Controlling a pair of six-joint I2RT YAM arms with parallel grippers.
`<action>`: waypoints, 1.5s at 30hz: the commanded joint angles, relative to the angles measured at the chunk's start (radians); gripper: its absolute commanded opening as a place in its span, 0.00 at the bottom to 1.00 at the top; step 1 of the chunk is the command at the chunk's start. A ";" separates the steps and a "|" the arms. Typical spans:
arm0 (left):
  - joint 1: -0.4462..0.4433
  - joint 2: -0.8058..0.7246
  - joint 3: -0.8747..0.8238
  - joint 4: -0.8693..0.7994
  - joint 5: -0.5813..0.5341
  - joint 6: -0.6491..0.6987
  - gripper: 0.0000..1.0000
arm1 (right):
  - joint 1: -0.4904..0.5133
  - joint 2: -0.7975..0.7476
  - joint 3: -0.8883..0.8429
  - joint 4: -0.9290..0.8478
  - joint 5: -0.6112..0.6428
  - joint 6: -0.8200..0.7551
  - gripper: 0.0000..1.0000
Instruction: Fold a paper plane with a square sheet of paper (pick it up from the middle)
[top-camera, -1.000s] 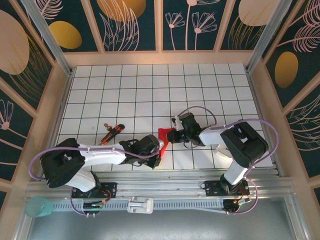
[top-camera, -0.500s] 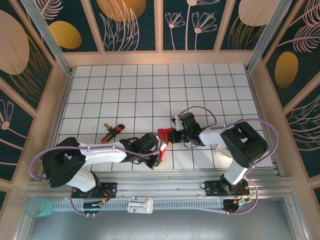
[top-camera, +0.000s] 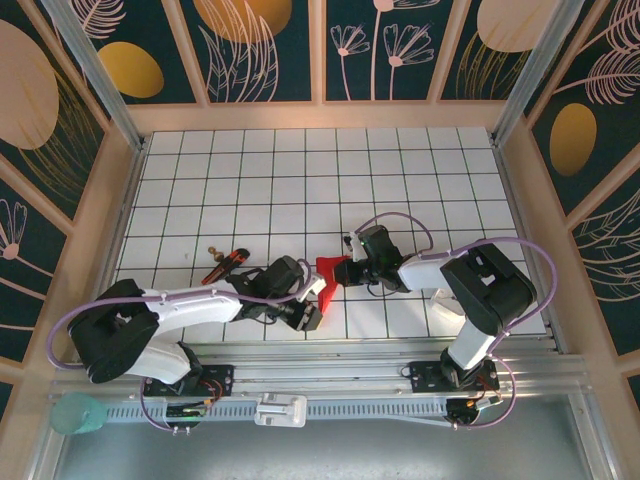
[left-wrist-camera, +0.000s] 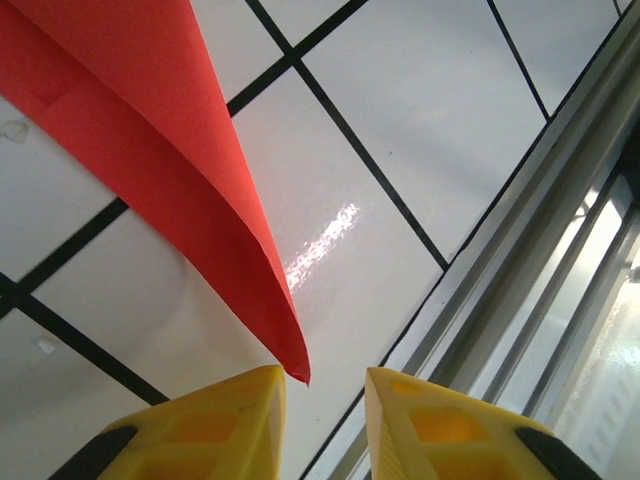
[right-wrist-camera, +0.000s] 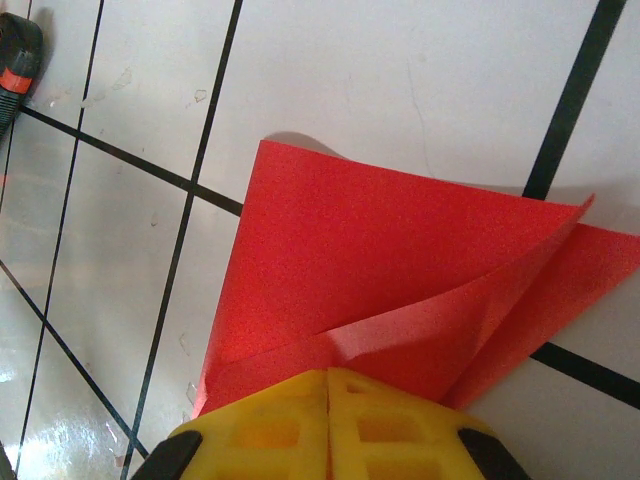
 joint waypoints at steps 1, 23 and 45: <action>0.004 0.013 -0.012 0.045 0.040 -0.040 0.27 | 0.004 0.065 -0.029 -0.069 0.050 -0.006 0.08; 0.054 -0.025 -0.087 0.115 -0.012 -0.149 0.11 | 0.003 0.061 -0.028 -0.066 0.049 -0.005 0.08; 0.006 0.114 0.014 0.227 0.082 -0.233 0.05 | 0.004 0.065 -0.028 -0.066 0.050 -0.005 0.08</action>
